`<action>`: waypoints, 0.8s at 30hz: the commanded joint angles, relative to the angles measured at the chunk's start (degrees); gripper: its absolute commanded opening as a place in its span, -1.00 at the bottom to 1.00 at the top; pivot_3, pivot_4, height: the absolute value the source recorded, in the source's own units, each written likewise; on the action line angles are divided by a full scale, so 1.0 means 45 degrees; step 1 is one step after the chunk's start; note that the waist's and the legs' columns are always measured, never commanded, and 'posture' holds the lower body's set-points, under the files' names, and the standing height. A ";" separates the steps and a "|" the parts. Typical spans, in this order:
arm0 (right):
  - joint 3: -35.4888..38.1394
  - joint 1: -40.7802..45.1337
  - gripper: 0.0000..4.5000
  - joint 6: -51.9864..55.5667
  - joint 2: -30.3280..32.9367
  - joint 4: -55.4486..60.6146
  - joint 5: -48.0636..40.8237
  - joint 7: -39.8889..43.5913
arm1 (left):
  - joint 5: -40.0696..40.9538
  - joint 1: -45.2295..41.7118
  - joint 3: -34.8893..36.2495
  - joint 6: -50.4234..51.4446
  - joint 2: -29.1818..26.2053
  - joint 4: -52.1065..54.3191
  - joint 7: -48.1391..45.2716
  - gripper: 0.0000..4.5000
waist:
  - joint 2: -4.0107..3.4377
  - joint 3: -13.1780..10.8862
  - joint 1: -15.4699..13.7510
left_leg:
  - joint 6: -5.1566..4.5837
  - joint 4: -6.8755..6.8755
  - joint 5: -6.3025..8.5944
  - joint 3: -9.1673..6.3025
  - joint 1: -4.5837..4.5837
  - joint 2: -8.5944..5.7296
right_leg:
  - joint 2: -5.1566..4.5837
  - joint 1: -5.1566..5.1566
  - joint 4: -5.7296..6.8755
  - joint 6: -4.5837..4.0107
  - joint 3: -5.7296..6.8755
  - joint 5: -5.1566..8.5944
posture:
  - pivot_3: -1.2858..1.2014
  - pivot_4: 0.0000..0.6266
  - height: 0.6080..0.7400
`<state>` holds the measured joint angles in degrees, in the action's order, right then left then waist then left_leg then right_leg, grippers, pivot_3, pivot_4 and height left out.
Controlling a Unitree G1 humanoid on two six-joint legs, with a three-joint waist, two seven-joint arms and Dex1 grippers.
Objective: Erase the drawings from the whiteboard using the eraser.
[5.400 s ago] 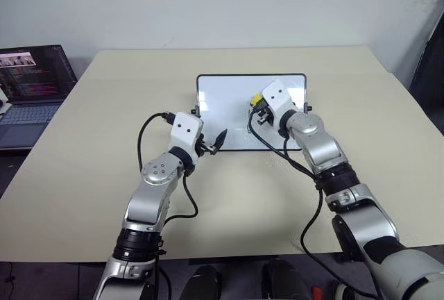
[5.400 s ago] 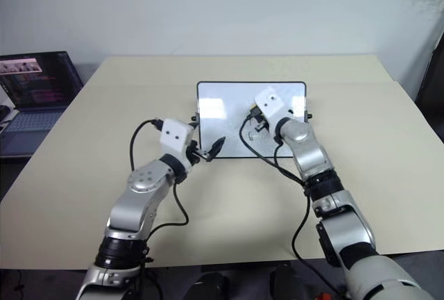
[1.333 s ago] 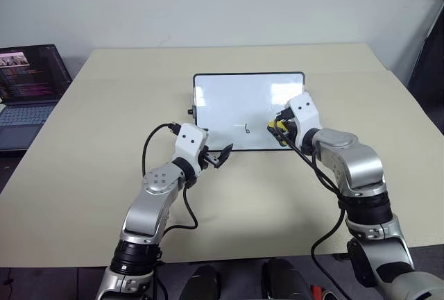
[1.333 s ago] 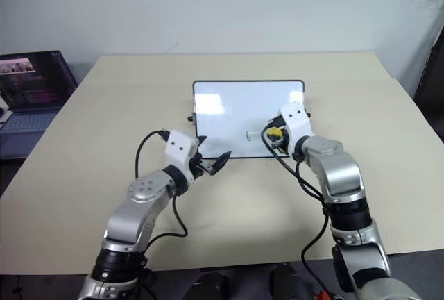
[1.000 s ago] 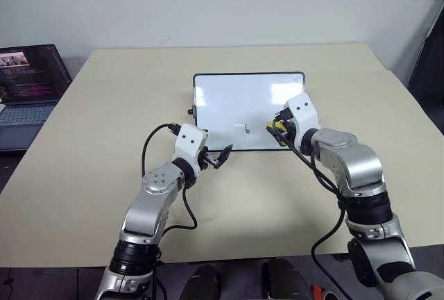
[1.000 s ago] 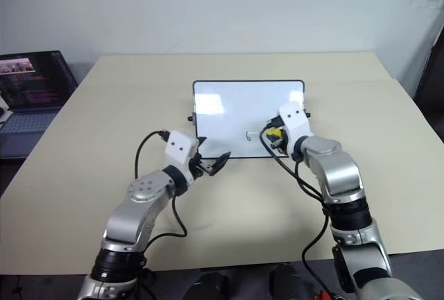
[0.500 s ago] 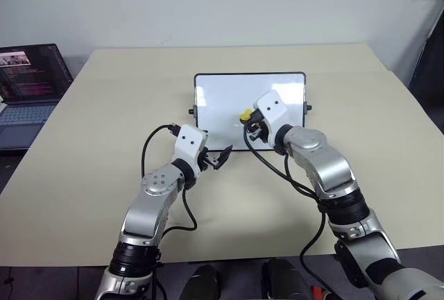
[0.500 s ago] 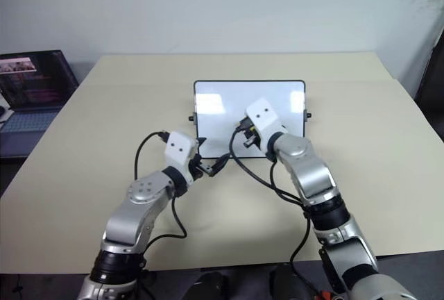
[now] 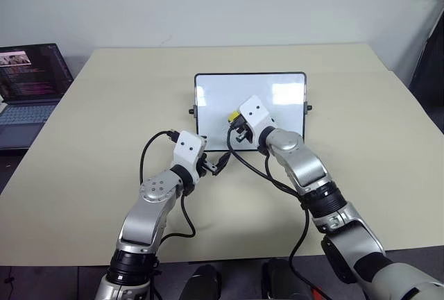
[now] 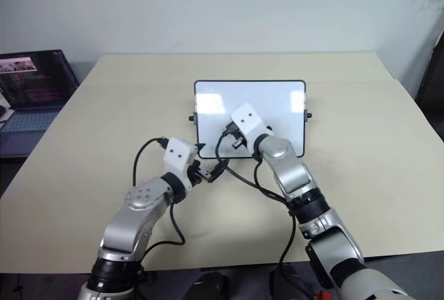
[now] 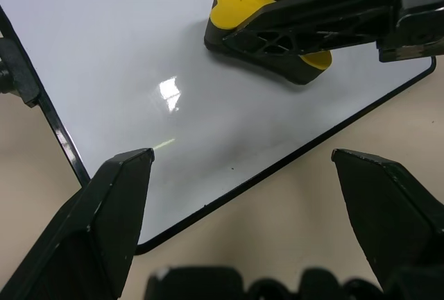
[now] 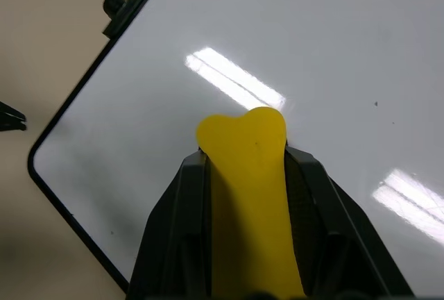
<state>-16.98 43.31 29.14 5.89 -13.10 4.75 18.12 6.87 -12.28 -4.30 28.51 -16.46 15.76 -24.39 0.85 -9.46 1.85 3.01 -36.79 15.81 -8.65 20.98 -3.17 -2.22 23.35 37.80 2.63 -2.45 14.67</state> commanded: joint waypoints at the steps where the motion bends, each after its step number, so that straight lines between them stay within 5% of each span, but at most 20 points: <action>1: 0.0121 0.0322 -0.51 -0.0628 0.0028 -0.0178 0.0275 -0.0116 | 0.0194 -0.0063 0.0093 -0.0007 -0.0056 0.0713 0.0012 1.00 | 0.0000 0.0000 0.0000 | 0.0000 0.0000 0.0000 0.0000 0.0000 0.0001 | 0.0000 0.0000 0.0000 0.0000 0.0000 0.0000 | 0.03 -0.52 1.00; 24: -0.0167 -0.2639 -0.51 -0.0396 0.2312 0.0952 0.1212 0.0736 | 0.0275 -0.0198 0.0133 0.0250 -0.0121 0.0826 -0.0084 1.00 | 0.0009 0.0008 -0.0051 | -0.0001 -0.0033 -0.0008 -0.0003 -0.0034 -0.0009 | 0.0008 -0.0052 0.0025 0.0004 0.0018 0.0001 | 0.03 -0.52 1.00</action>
<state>-19.28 32.55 24.63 14.90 -7.79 8.83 21.51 7.00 -12.36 -4.22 29.91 -16.63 16.43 -24.47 0.89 -9.42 1.62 3.00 -36.94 15.77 -8.66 20.83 -3.21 -2.19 23.11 37.91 2.64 -2.37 14.68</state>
